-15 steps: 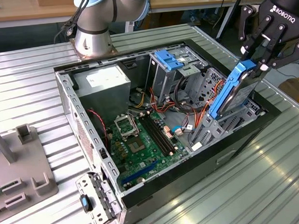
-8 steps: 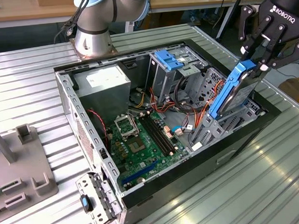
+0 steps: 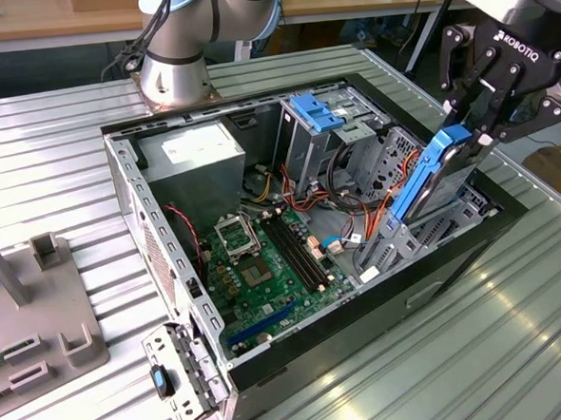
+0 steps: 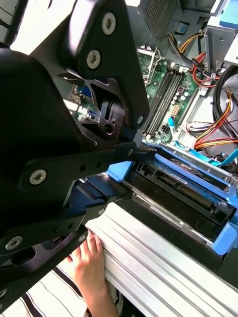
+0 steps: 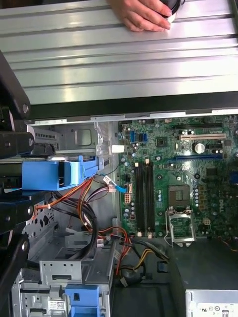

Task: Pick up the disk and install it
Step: 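Insert the disk into the insertion slot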

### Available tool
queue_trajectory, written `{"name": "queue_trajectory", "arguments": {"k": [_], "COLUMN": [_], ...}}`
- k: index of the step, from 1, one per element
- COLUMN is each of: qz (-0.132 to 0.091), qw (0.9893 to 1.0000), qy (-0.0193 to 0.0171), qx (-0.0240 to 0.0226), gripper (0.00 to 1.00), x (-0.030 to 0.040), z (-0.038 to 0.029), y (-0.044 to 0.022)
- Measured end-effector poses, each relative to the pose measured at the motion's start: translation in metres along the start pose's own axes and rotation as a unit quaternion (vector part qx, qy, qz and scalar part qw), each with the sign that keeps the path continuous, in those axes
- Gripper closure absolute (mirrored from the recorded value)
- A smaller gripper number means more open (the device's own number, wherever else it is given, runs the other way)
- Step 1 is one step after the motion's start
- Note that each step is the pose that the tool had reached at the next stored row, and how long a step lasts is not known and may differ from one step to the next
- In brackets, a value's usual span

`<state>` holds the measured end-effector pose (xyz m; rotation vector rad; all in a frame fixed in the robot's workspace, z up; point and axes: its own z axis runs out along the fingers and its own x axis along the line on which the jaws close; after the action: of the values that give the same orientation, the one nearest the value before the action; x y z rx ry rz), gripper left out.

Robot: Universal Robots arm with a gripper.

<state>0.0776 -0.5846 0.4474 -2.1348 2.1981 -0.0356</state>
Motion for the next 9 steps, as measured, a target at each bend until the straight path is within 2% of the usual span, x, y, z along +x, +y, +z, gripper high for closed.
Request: {"name": "queue_trajectory", "arguments": {"k": [9], "qz": [-0.004], "qw": [1.0], "qy": [-0.0002], "qx": [-0.0002], "gripper": [0.64], "x": [0.0009], "z": [0.0203], "y": [0.0015]}}
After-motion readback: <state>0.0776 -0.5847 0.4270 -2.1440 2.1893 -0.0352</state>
